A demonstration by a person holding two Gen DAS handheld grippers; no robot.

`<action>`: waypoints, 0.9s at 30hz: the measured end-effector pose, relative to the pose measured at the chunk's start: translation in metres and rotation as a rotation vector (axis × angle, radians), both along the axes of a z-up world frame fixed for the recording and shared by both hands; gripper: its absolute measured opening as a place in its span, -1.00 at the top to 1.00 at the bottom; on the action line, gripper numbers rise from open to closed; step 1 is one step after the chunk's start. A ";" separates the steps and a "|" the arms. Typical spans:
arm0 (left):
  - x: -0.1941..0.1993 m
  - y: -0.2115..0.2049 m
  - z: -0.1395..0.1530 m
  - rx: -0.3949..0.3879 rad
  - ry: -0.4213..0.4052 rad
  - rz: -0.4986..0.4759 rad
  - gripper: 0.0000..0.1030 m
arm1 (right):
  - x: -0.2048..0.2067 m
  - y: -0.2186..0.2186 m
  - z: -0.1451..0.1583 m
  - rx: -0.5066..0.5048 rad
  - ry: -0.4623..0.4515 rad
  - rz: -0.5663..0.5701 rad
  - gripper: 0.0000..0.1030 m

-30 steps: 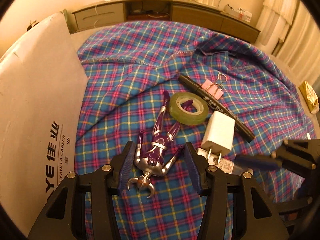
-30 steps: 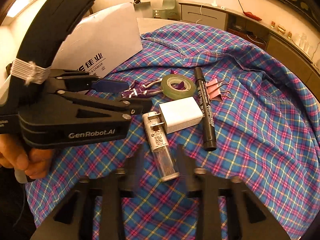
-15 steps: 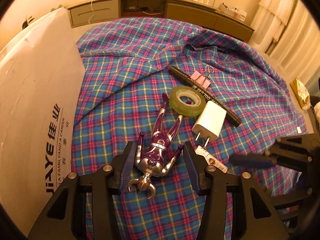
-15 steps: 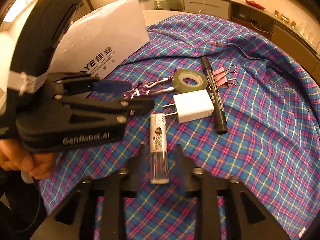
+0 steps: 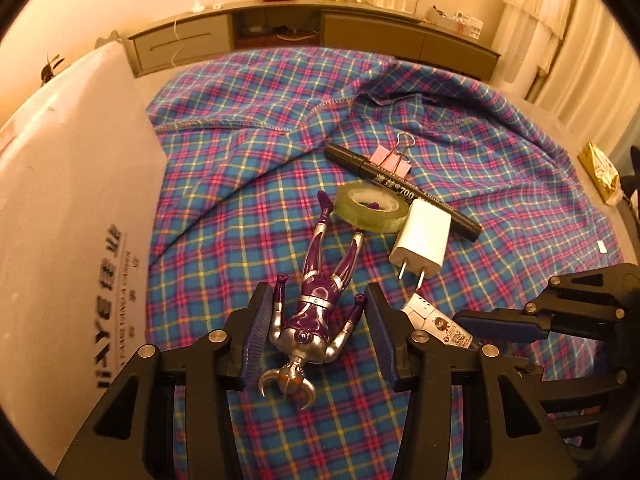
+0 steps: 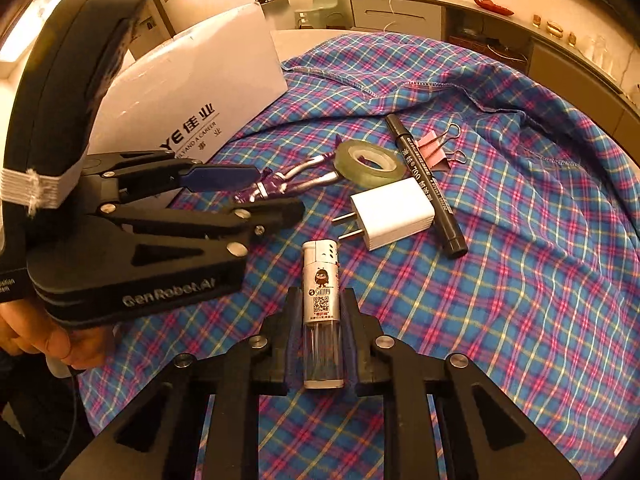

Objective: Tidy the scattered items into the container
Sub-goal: 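Close the left gripper on the purple figure while the right gripper grasps the lighter, then lift the purple figure with the left gripper while the right gripper lifts the lighter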

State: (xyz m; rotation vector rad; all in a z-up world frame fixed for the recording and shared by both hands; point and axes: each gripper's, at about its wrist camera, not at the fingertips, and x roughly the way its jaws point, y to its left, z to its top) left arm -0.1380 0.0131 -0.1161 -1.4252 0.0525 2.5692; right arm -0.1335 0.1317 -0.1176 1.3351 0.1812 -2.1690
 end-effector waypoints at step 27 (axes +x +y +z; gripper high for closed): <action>0.049 0.006 0.009 -0.211 -0.014 -0.094 0.06 | 0.058 0.027 0.040 -0.110 0.009 -0.081 0.61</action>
